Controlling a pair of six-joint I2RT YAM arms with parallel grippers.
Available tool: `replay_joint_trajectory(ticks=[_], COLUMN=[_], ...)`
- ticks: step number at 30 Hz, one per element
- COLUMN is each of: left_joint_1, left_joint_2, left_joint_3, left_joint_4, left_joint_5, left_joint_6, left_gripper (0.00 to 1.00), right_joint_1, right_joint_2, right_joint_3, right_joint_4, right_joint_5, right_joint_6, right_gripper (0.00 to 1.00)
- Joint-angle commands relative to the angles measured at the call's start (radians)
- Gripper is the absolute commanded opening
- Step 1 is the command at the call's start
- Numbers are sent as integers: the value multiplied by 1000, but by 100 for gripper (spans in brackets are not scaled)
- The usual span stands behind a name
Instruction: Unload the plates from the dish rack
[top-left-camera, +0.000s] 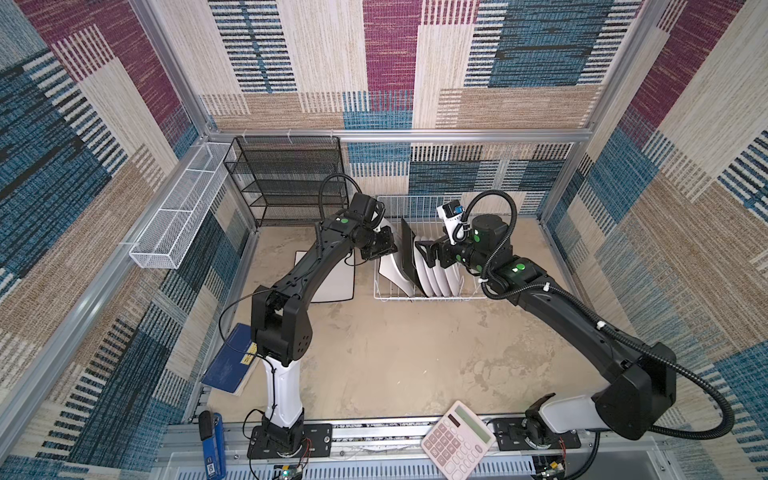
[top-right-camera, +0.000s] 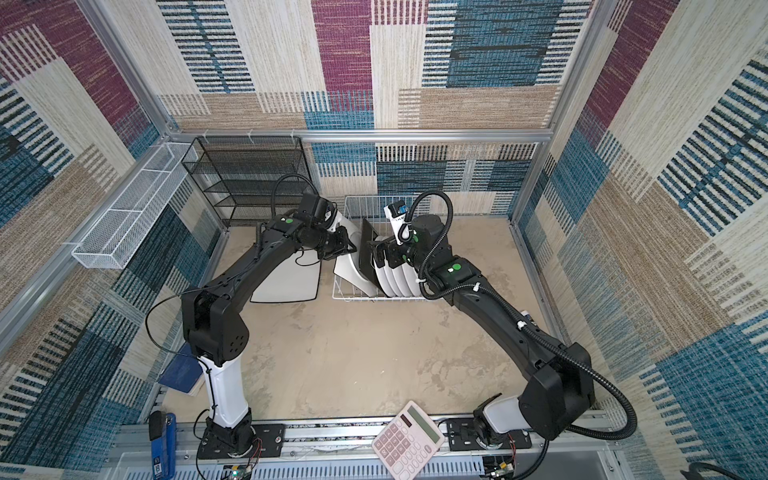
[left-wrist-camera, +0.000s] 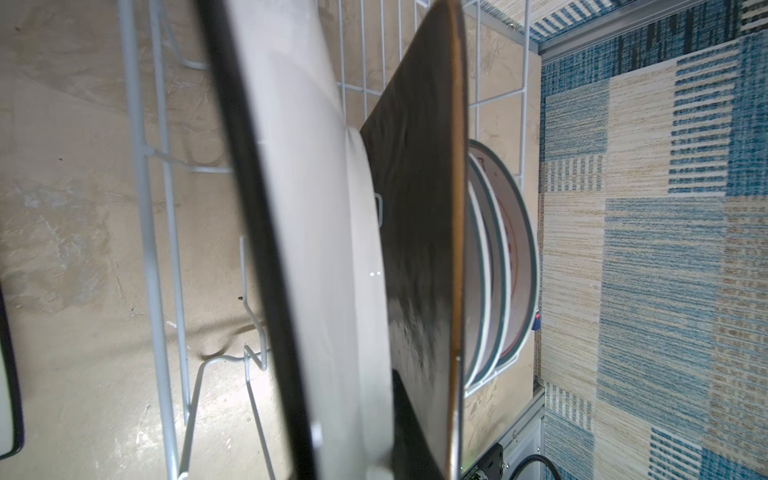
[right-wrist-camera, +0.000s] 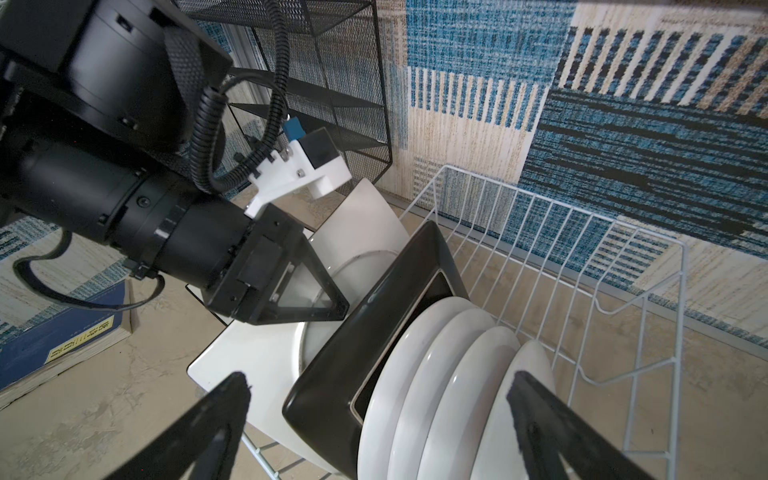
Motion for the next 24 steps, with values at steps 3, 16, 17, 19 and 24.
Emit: replay_joint_trajectory(ticks=[3,16,17,19,24], left_joint_1=[1,3,6,7,19], left_joint_2=[-33,-98,-104,-113,-135], left_joint_3=[64,109,110,109,118], left_joint_4=[12,-49,-49,-52,-57], left_joint_5=[14,-65,-72,-86,-97], left_joint_6=[35,95,103,117,122], left_gripper=[0,0,0,0,0], right_joint_1=[-2,-5,-6,-8,-8], right_joint_2=[-8,-5,-7,-14,-21], right_joint_3=[4,-3,-7,-20,-36], right_joint_4=[28,58,66,84,110], right_joint_5=[5,-13,-17,-30,-81], right_joint_6=[1,9,13,24,68], right_gripper=[99,99,99,99,99])
